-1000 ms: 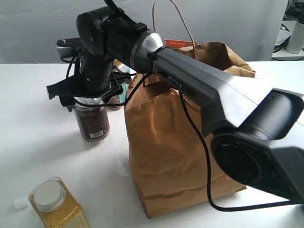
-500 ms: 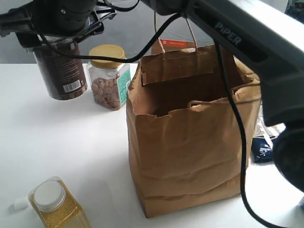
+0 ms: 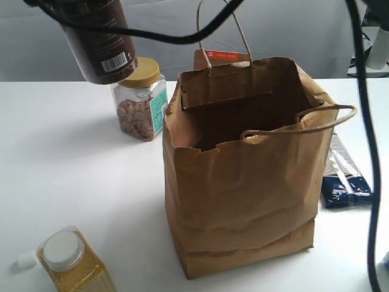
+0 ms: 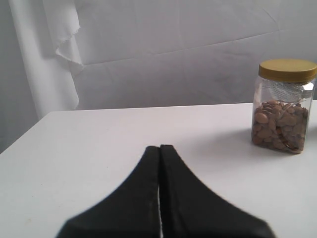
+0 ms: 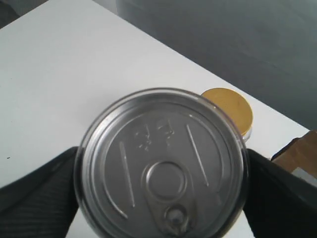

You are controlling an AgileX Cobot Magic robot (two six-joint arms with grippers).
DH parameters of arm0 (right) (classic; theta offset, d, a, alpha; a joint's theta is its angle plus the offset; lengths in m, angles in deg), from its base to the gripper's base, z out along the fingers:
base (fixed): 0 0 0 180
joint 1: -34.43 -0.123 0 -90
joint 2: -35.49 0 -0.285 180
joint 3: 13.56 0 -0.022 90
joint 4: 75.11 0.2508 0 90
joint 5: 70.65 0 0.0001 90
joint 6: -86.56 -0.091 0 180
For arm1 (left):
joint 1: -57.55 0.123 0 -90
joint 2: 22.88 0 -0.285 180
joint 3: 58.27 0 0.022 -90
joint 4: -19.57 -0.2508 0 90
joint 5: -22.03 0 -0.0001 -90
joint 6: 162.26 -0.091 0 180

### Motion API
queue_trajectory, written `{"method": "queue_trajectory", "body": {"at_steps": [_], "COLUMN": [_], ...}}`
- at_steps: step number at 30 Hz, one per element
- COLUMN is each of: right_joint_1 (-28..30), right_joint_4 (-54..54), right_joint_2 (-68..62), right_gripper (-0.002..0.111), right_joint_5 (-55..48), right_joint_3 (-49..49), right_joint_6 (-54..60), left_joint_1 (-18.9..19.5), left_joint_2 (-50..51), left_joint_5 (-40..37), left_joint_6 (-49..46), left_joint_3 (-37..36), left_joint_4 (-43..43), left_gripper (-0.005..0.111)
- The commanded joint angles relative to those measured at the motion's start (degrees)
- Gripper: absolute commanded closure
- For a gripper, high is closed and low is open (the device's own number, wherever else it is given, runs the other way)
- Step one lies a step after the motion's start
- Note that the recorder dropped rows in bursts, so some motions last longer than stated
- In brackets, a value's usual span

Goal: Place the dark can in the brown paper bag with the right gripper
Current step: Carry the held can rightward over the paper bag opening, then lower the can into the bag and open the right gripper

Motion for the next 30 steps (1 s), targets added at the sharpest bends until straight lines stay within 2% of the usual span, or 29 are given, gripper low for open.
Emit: {"method": "queue_trajectory", "body": {"at_steps": [1,5,11,20,30], "right_joint_1": [-1.2,-1.9,-1.7,3.8,11.1], "right_joint_4": [-6.1,-7.6,-9.5,-10.4,-6.9], "right_joint_2": [4.4,9.1,19.7,34.7,42.6], "right_gripper": [0.108,0.108,0.108,0.108,0.108], "right_joint_5": [1.4,4.1,13.7,21.3,27.1], "right_joint_3": [3.1,10.1,27.3,49.6,64.0], "right_joint_6": [-3.0,-5.9,-13.1,-20.6,-20.8], "left_joint_1": [-0.3,-0.3,-0.3,-0.3,-0.3], "left_joint_2": [-0.2,-0.2,-0.2,-0.2,-0.2], "left_joint_5": [0.0,0.0,0.0,0.0,0.0], "left_joint_6": [0.2,0.2,0.2,0.2,0.2], "left_joint_3": [-0.2,-0.2,-0.2,-0.2,-0.2], "left_joint_4": [-0.2,-0.2,-0.2,-0.2,-0.2], "left_gripper": [0.107,0.107,0.107,0.107,0.107]}}
